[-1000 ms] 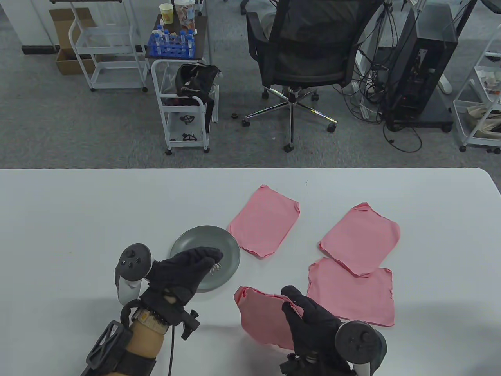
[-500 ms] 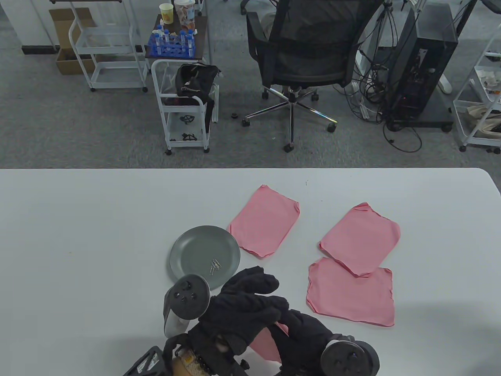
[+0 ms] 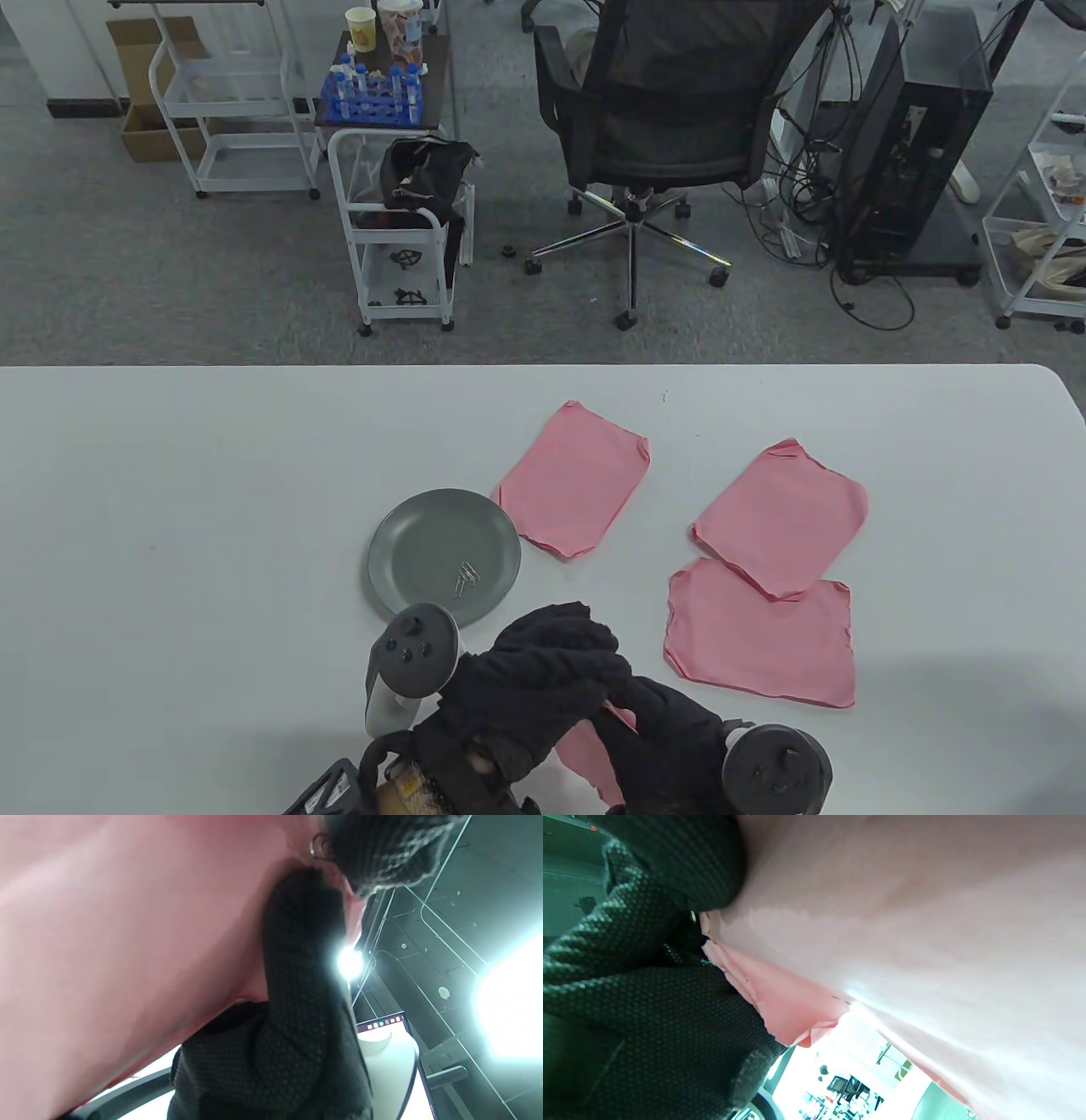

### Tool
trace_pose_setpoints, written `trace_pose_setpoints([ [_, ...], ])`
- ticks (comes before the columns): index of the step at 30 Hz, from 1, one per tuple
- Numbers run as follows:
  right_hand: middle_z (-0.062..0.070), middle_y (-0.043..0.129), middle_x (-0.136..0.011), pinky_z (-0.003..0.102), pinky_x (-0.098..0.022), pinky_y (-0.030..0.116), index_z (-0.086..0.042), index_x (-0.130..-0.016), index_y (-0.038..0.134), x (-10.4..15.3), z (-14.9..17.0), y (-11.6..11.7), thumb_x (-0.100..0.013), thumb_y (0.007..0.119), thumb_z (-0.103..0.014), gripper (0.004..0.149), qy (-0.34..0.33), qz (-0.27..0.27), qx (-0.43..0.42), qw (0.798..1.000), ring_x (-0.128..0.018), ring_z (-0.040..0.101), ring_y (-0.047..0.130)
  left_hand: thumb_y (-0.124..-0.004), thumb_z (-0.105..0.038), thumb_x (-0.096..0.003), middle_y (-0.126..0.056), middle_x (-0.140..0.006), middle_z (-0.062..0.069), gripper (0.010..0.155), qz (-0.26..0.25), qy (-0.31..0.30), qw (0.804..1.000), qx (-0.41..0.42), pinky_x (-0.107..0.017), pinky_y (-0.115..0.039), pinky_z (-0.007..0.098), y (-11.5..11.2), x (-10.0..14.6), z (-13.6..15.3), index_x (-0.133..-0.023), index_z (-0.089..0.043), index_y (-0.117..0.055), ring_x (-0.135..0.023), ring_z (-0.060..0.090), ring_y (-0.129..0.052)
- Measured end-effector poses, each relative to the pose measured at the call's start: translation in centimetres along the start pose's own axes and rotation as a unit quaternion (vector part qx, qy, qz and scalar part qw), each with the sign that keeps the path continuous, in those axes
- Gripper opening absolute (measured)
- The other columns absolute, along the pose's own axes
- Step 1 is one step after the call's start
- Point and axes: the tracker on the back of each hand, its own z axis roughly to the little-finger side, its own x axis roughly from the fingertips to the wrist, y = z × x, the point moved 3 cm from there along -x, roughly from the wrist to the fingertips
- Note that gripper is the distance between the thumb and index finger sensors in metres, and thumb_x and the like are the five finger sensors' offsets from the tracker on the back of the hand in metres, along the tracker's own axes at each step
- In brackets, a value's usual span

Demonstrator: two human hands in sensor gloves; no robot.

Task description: Pinch and push to attach paper clips

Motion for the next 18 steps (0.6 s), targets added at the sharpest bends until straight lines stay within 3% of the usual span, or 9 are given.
trace_pose_setpoints([
  [3,0.005,0.099,-0.056,0.047,-0.052,0.077,-0.019,-0.074,0.082,-0.1,0.3,0.0,-0.042,0.079,-0.041,0.039,0.011,-0.003,-0.024,1.000,-0.039,0.028,0.099,-0.085,-0.047,-0.0366,-0.086,-0.089,-0.008,0.037,-0.022,0.000,0.999,0.029,-0.080,-0.044,0.046,1.0,0.1,0.6,-0.071,-0.041,-0.096,-0.101,0.021,-0.060],
  [6,0.005,0.099,-0.058,0.048,-0.053,0.076,-0.019,-0.076,0.081,-0.1,0.2,-0.2,-0.042,0.080,-0.040,0.040,0.010,0.001,-0.004,1.000,-0.041,0.029,0.099,-0.086,-0.046,-0.0343,-0.084,-0.089,-0.008,0.037,-0.025,0.005,0.993,0.117,-0.081,-0.035,0.047,0.6,0.0,1.3,-0.069,-0.039,-0.097,-0.104,0.023,-0.050],
  [11,0.005,0.097,-0.060,0.049,-0.055,0.074,-0.020,-0.078,0.079,0.3,0.2,0.4,-0.041,0.083,-0.040,0.043,0.023,0.012,-0.016,1.000,-0.043,0.030,0.097,-0.085,-0.048,-0.0329,-0.072,-0.097,-0.010,0.038,-0.028,-0.005,0.993,0.116,-0.082,-0.021,0.046,-0.9,-0.1,1.8,-0.069,-0.041,-0.096,-0.108,0.023,-0.031],
  [18,0.003,0.094,-0.058,0.048,-0.060,0.071,-0.026,-0.075,0.082,0.5,0.3,0.2,-0.041,0.086,-0.044,0.039,0.021,0.015,-0.033,0.999,-0.043,0.028,0.093,-0.085,-0.049,-0.0332,-0.067,-0.100,-0.010,0.039,-0.013,0.011,0.985,0.171,-0.082,-0.019,0.043,-2.0,-0.1,2.6,-0.070,-0.042,-0.095,-0.109,0.020,-0.027],
])
